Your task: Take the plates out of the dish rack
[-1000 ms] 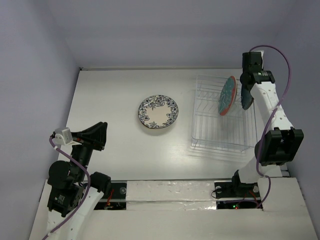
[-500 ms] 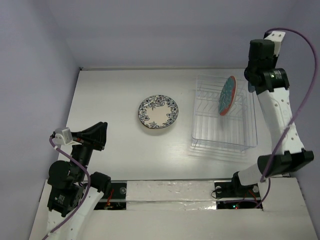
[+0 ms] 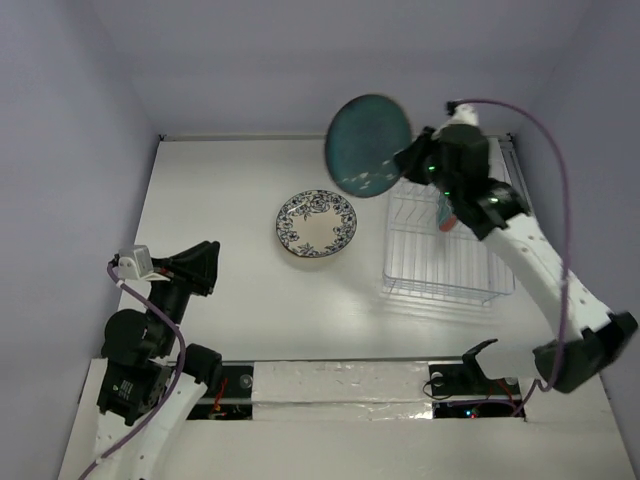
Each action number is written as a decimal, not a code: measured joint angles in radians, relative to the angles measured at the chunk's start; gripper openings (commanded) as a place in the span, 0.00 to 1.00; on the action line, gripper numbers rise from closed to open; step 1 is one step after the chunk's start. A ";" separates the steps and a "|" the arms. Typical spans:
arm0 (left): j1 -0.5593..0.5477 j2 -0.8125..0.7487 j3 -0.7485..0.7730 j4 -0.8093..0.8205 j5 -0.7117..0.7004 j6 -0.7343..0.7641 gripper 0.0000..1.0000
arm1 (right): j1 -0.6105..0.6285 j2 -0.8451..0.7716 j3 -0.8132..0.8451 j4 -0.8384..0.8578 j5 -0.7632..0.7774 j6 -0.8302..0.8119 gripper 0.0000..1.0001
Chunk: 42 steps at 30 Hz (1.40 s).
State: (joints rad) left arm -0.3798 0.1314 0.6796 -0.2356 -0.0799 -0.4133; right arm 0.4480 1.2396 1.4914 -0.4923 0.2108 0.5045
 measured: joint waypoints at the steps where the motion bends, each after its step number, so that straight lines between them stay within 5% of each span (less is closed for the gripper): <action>1: 0.000 0.007 0.000 -0.002 0.000 0.000 0.24 | 0.029 0.047 -0.032 0.048 -0.042 0.032 0.00; 12: 0.000 0.048 0.000 -0.002 0.000 -0.004 0.24 | 0.203 0.373 -0.237 0.291 -0.269 0.239 0.00; 29: 0.000 0.063 0.000 -0.002 0.000 -0.004 0.25 | 0.194 0.442 -0.403 0.568 -0.227 0.364 0.00; 36: 0.000 0.063 0.000 -0.002 0.000 -0.005 0.25 | 0.194 0.455 -0.452 0.628 -0.211 0.408 0.19; 42: 0.000 0.063 0.000 -0.002 0.000 -0.005 0.26 | 0.194 0.456 -0.457 0.657 -0.203 0.417 0.54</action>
State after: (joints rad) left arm -0.3801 0.1944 0.6796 -0.2379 -0.0803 -0.4179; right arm 0.6418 1.6955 1.0344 0.1650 0.0074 0.9218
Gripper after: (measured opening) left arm 0.255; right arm 0.454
